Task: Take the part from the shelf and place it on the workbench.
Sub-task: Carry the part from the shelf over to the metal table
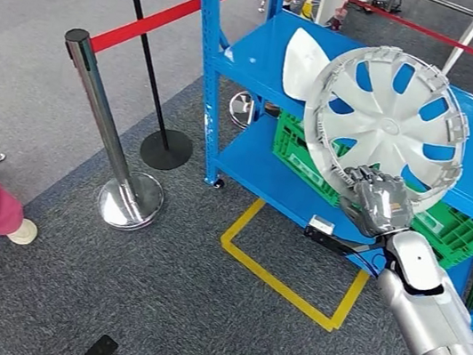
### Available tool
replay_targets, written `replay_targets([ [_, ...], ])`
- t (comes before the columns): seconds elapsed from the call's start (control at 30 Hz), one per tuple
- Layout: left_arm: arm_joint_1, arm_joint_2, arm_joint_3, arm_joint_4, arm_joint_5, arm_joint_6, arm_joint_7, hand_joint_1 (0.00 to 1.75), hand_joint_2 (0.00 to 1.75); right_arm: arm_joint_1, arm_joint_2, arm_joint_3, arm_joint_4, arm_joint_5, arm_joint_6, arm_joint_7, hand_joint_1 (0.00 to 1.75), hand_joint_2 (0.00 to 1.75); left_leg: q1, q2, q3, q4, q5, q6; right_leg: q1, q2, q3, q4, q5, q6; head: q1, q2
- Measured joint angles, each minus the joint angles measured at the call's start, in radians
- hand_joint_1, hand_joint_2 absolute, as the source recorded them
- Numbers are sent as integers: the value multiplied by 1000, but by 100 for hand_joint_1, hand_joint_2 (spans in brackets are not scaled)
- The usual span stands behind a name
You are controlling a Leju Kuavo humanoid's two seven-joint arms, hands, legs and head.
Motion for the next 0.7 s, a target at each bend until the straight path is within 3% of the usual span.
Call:
replay_targets([
  [0.03,0,0,0,0,0,0,0,0,0,0,0,0,0,0,0,0,175,175,4,5,-16,27,0,-3,0,-14,1,0,-1,0,0,0],
  [0.07,1,0,0,0,0,0,0,0,0,0,0,1,0,0,0,0,175,175,6,7,-12,16,18,-4,0,-27,2,0,-3,1,0,0],
  [0.1,1,0,0,0,0,0,0,0,0,0,0,1,0,0,0,0,175,175,8,14,12,-32,51,-4,0,-39,5,0,-4,3,-1,0],
  [0.17,-1,0,0,0,0,0,0,0,0,0,0,2,-1,0,0,-1,175,175,2,54,83,-171,113,2,4,-61,10,2,-10,11,-1,0],
  [0.23,-3,-1,0,0,0,-1,0,0,0,-1,-2,1,-2,0,0,-1,175,175,-5,81,119,-247,133,14,10,-82,15,1,-15,21,0,0],
  [0.3,-1,-1,0,0,0,-1,0,0,0,-2,-3,2,-3,0,0,-2,175,175,-8,63,119,-257,133,27,12,-105,22,-5,-17,32,1,0],
  [0.33,1,0,0,0,0,-1,0,0,0,-2,-3,3,-3,0,0,-2,175,175,-7,50,119,-260,135,33,10,-101,22,-4,-22,37,2,0],
  [0.4,2,2,1,0,0,-1,1,0,0,-1,-3,3,-3,-1,1,-3,175,175,-3,25,122,-266,140,46,5,-53,-2,49,-58,40,5,0],
  [0.47,1,0,1,0,0,-1,1,0,0,2,-5,3,-4,-1,1,-3,175,175,-1,0,123,-267,140,53,6,2,-69,186,-119,38,10,0],
  [0.5,0,-1,1,0,0,-2,1,0,0,3,-6,3,-4,-1,1,-3,175,175,-2,-14,123,-267,140,54,9,13,-106,254,-141,38,11,0],
  [0.53,0,-1,1,0,0,-2,1,0,0,5,-6,4,-4,-1,1,-3,175,175,-2,-28,124,-266,140,55,11,16,-130,292,-145,39,12,0],
  [0.57,1,-1,1,0,0,-3,1,0,0,6,-6,4,-4,-1,1,-3,175,175,-1,-42,125,-266,140,55,11,18,-135,290,-129,39,11,0],
  [0.63,1,-2,1,0,0,-4,1,0,0,6,-6,3,-4,-2,1,-3,175,175,1,-73,128,-262,138,52,6,32,-90,176,-53,40,12,0],
  [0.7,0,-1,1,-1,0,-5,1,0,0,5,-7,3,-4,-1,1,-3,175,175,2,-100,123,-254,136,43,-5,80,-29,53,-7,45,11,0],
])
